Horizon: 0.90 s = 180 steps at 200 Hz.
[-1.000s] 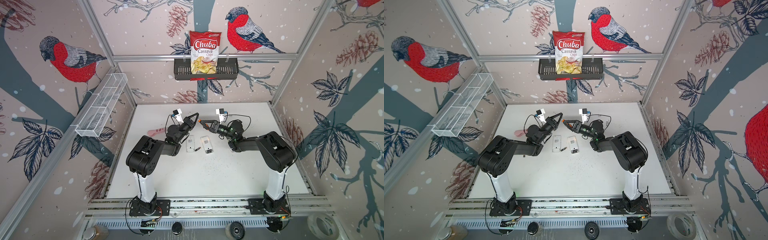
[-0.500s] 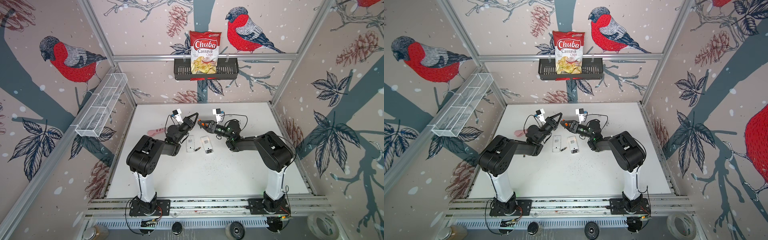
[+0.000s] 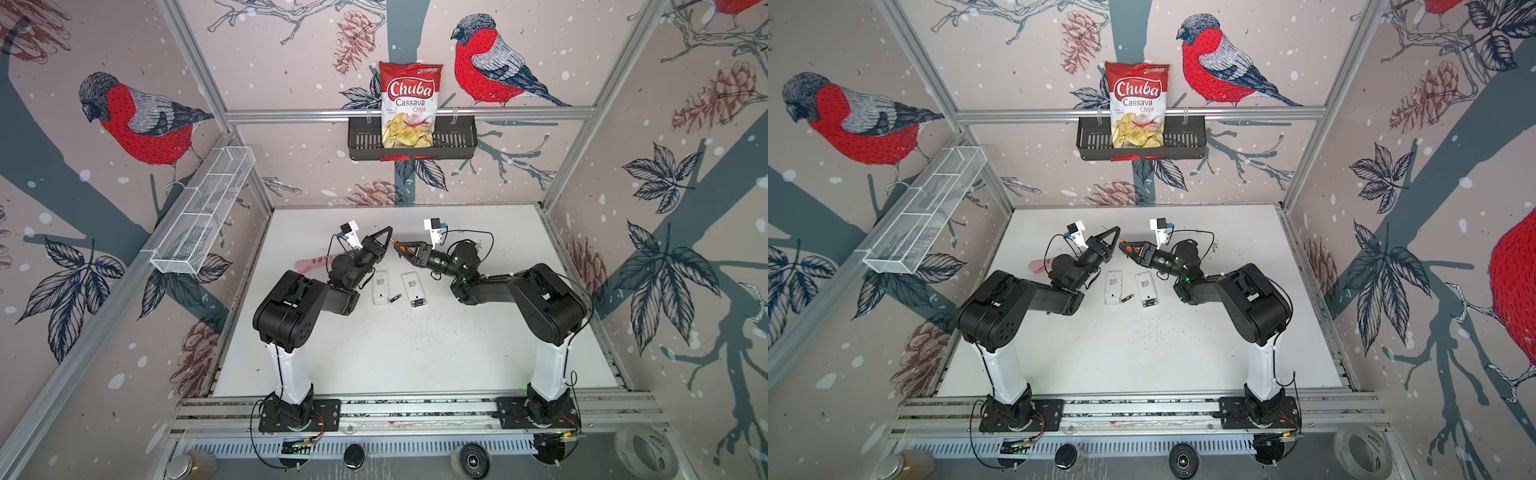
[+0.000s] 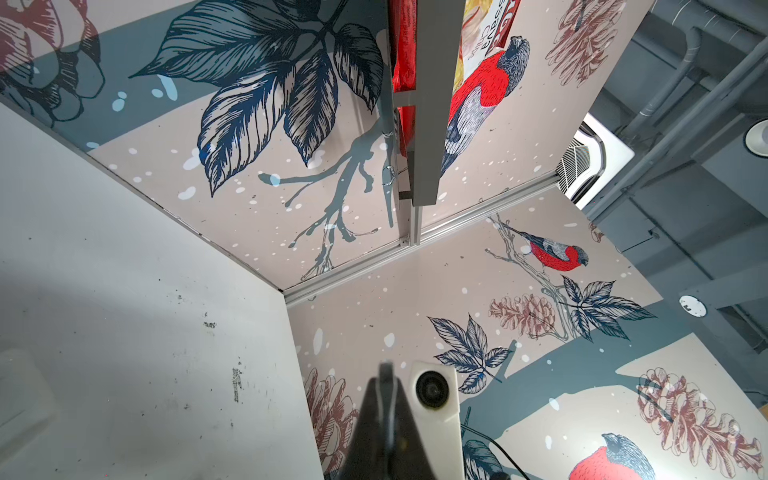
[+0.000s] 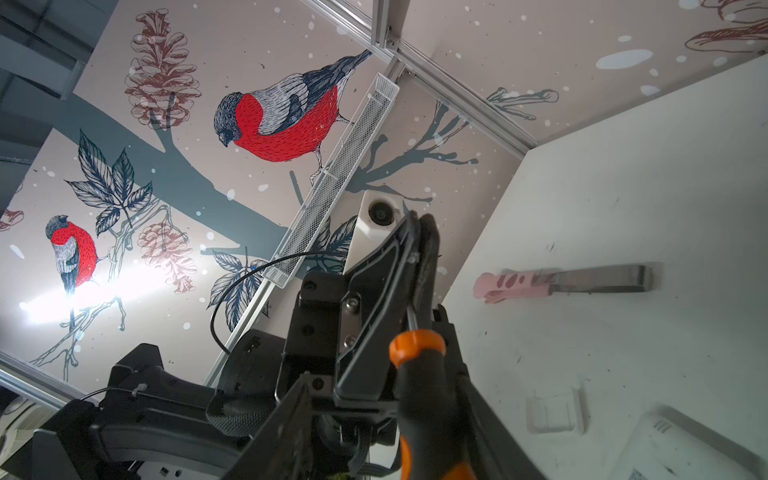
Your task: Unload the batteries from the remote control
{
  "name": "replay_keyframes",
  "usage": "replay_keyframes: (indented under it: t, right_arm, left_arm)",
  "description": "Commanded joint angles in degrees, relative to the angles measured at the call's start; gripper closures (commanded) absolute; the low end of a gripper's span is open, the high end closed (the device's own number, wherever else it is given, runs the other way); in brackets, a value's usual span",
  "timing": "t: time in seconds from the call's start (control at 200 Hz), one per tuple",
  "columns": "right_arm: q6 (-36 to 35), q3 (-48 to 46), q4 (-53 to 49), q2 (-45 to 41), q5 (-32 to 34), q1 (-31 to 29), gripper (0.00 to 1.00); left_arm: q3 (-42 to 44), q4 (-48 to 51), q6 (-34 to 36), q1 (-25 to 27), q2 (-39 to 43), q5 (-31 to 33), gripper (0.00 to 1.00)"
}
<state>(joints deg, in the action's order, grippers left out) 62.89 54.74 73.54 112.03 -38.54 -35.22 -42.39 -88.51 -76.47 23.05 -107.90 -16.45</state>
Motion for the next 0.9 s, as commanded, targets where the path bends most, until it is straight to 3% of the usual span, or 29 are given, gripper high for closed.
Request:
replay_keyframes:
  t: [0.0,0.275,0.896]
  right_arm:
    - [0.51,0.62,2.73,0.2,0.79,-0.19,0.49]
    - [0.91,1.64,2.75,0.93,1.07,-0.46,0.56]
    - [-0.03,2.04,0.92,1.13,1.88,-0.15,0.88]
  left_arm:
    - [0.97,-5.16,-0.17,-0.11,0.05,1.1,1.0]
    - [1.61,-6.69,-0.86,-0.11,-0.78,1.51,1.0]
    - [1.92,-6.95,-0.42,-0.28,-1.26,0.24,1.0]
